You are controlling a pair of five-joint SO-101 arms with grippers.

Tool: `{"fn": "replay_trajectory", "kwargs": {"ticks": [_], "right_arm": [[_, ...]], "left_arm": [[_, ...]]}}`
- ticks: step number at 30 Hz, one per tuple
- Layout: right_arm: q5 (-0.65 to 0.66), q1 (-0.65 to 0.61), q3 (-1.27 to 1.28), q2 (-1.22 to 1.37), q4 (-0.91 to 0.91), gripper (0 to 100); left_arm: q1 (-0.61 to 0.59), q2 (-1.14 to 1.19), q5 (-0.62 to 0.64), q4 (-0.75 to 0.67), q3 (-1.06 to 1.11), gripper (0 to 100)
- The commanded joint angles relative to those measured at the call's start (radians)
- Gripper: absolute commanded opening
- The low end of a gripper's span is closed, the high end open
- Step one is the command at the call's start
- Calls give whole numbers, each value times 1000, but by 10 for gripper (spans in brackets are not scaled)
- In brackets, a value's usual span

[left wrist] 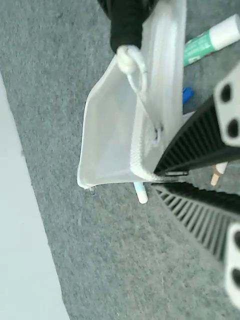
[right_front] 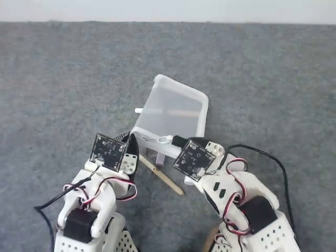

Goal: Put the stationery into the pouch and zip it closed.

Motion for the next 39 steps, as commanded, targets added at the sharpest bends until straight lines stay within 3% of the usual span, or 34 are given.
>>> {"fn": "replay_trajectory", "kwargs": {"ticks": [1,12,16,26,28,33,39], "right_arm": [[8,48,-12,-24,-21,6],[6,50,-12,-30,-31,6],[-38,102,-12,-25,-64,6],[-75,165,-12,-30,-91,6],[-74,165,-12,-30,-90,6],[-71,165,-14,-30,-85,6],[-69,163,-44,-31,-48,6]], "left_arm": [[-100,-15,15,-32,-18,11],[-264,-17,52,-61,-31,11],[-315,-17,94,-69,-33,11],[-324,-17,97,-72,-27,14],[-324,-17,97,-69,-25,52],[-324,-17,127,-68,12,258],[-324,-15,144,-114,44,278]]}}
